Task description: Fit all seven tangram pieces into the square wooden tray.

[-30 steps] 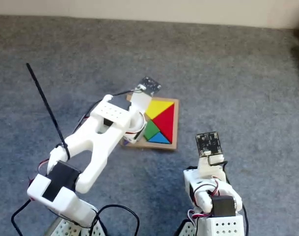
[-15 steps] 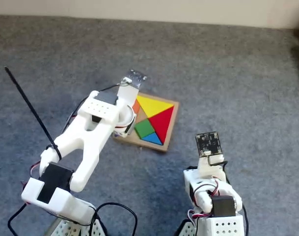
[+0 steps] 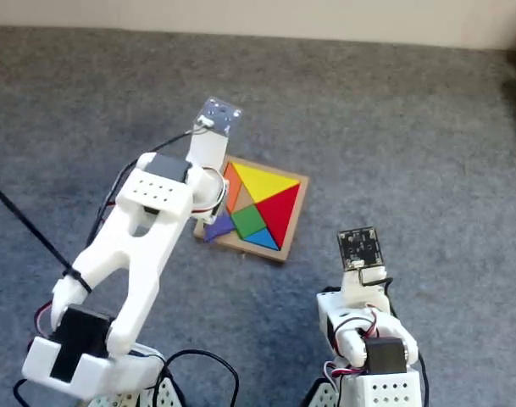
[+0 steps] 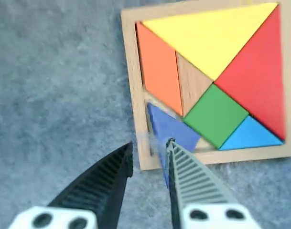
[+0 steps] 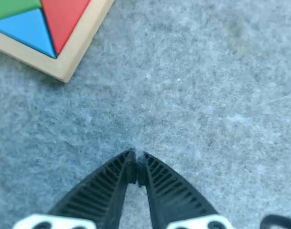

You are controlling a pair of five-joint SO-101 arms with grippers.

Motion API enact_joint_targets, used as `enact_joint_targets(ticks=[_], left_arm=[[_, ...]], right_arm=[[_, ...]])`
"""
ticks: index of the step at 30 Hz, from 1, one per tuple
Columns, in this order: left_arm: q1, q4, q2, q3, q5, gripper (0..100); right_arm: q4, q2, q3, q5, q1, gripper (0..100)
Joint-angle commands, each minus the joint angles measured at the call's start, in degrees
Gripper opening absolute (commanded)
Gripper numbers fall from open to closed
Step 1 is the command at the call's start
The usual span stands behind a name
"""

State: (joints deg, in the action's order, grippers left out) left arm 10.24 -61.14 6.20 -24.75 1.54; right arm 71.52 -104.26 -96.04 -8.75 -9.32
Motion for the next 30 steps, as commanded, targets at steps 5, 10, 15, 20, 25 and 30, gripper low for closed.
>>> enact_joint_targets(ticks=[5, 10, 15, 20, 25, 30], left_arm=[[-5.93, 0.18, 0.92, 2.33, -0.70, 12], [-3.38, -0.18, 0.92, 1.80, -0.53, 16], [0.57, -2.73, 0.40, 1.80, -1.23, 26], [1.71, -2.64, -0.92, 1.36, -2.46, 27], [2.33, -2.73, -9.45, 4.79, -2.46, 26], [1.89, -2.99, -15.25, 9.27, -2.46, 26]], right_arm=[[0.57, -1.89, -8.22, 0.26, 0.57, 1.7], [0.57, -1.89, -8.22, 0.26, 0.66, 1.7], [0.57, -1.89, -8.22, 0.26, 0.66, 1.7], [0.57, -1.89, -8.22, 0.26, 0.66, 1.7], [0.57, -1.89, -8.22, 0.26, 0.66, 1.7], [0.57, -1.89, -8.22, 0.26, 0.66, 1.7]])
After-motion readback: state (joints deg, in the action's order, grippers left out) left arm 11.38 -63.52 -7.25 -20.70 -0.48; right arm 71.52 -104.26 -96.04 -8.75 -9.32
